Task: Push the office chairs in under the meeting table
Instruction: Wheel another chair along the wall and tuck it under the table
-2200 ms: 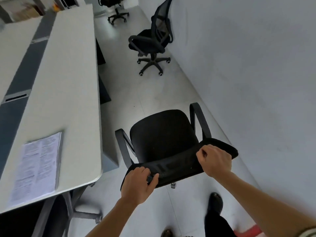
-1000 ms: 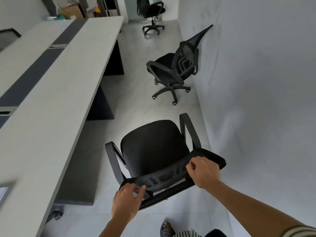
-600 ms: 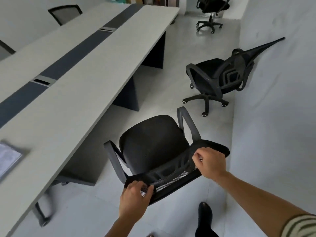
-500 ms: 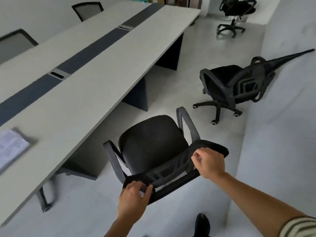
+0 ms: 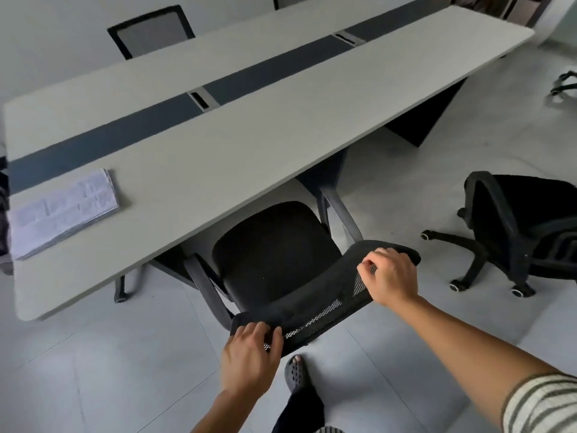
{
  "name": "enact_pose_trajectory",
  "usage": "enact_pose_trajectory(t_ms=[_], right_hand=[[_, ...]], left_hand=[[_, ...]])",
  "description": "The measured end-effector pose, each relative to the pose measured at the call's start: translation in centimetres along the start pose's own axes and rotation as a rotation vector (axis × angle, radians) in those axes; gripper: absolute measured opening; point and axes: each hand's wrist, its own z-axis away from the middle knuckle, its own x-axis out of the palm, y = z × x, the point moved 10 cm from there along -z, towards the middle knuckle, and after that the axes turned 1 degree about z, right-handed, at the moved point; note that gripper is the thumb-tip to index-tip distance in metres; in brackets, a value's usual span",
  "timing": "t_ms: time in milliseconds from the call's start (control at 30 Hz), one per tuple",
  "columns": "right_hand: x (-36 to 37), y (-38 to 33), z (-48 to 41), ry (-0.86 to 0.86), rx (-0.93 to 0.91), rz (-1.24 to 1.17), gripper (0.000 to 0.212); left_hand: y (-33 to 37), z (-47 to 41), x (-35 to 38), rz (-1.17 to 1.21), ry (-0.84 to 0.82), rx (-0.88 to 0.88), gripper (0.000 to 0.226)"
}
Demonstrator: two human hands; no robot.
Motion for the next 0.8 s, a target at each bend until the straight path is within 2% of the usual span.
enact_pose_trajectory(t_ms=[200,300,433,533,667,800], right_hand=[[3.7,-3.4,-8.4,-0.074,-0.075,0.034,0.037],[5.7,-6.2,-12.5,-0.174,-0.109,0.064,0.040],[7.8,-8.0,-17.5,-0.333,-0.079,0.120,0.029],[9.1,-8.7,-20.4,-0.448,-0.057,0.147,0.034],[10.3,-9.5,-22.4,-0.455,-0.046,0.155,0.038],[11.2,-10.0,-24.8,-0.436,-0.030,0.072,0.033]], left_hand=[[-1.5,-7.7,-2.1,0.001,0.059,-0.047,0.031],[-3.4,-11.5,-3.4,0.010,0.074,-0.092,0.030],[-5.5,-16.0,-4.1,-0.008,0.079,-0.085,0.034],[-7.1,-18.4,-4.8,-0.032,0.096,-0.068,0.039],[-7.9,-20.8,-5.2,-0.045,0.118,-0.074,0.037],[-8.5,-23.0,-5.6,-0.038,0.143,-0.089,0.034]])
